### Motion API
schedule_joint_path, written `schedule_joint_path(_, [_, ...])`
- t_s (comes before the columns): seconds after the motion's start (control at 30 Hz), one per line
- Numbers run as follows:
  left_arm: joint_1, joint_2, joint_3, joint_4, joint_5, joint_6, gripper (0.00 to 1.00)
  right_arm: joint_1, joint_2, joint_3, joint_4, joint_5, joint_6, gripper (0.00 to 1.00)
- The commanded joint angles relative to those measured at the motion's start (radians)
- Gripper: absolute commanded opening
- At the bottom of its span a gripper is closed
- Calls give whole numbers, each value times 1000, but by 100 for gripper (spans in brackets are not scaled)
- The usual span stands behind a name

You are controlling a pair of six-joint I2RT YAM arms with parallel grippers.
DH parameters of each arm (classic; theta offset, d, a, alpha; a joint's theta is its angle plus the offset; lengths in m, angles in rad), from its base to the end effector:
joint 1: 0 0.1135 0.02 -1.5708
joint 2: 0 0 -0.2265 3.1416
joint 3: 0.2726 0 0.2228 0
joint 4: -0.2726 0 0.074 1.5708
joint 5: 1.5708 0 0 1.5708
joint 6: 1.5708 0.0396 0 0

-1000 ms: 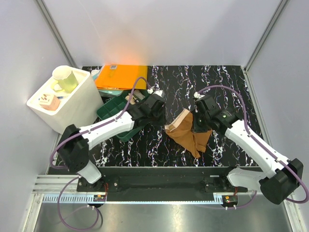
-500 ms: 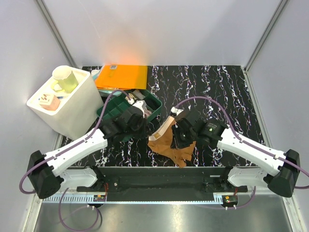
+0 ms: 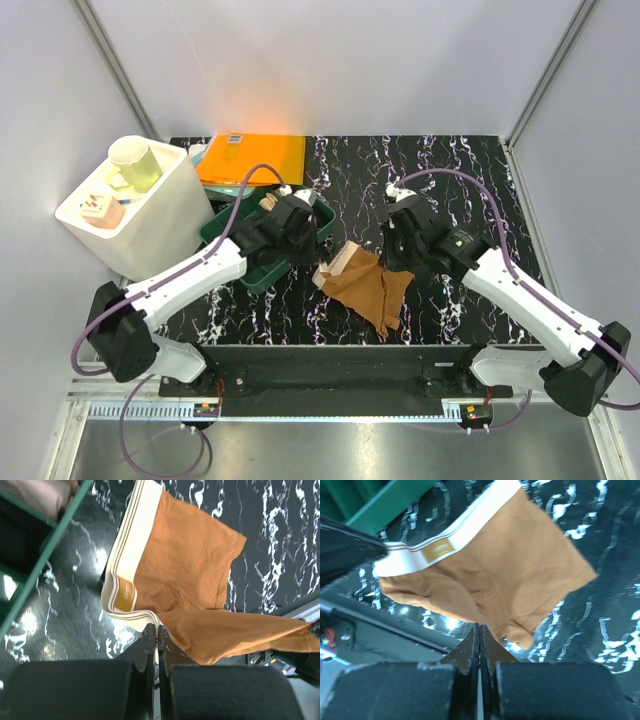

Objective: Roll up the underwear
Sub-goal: Fold the underwear at the center of the board.

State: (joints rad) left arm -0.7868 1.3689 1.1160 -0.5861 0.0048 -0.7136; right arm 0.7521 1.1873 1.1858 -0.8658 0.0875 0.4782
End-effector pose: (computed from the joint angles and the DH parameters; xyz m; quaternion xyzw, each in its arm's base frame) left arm 0.1928 -0.1936 0.2553 0.0350 0.9331 -0.2456 0.2602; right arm 0.1654 0.1500 0.2967 -0.1131 0.9311 0.1651 0.3048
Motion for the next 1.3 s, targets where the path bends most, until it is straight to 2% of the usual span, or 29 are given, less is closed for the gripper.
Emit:
schedule_joint_path(0.0, [20, 76, 105, 34, 60, 42, 0, -59, 20, 17, -16, 14, -95, 0])
schedule_joint_path(0.3, [72, 228, 172, 40, 90, 60, 0, -183, 95, -55, 80, -6, -177, 0])
schedule_joint_path(0.67, [78, 355, 303, 40, 115, 71, 0, -333, 215, -112, 214, -57, -236, 0])
schedule_joint_path(0.93, [75, 452, 429, 40, 184, 65, 0, -418, 284, -112, 217, -42, -233, 0])
schedule_joint_path(1.27, [51, 565, 557, 49, 172, 43, 0, -497, 351, -117, 203, -29, -213, 0])
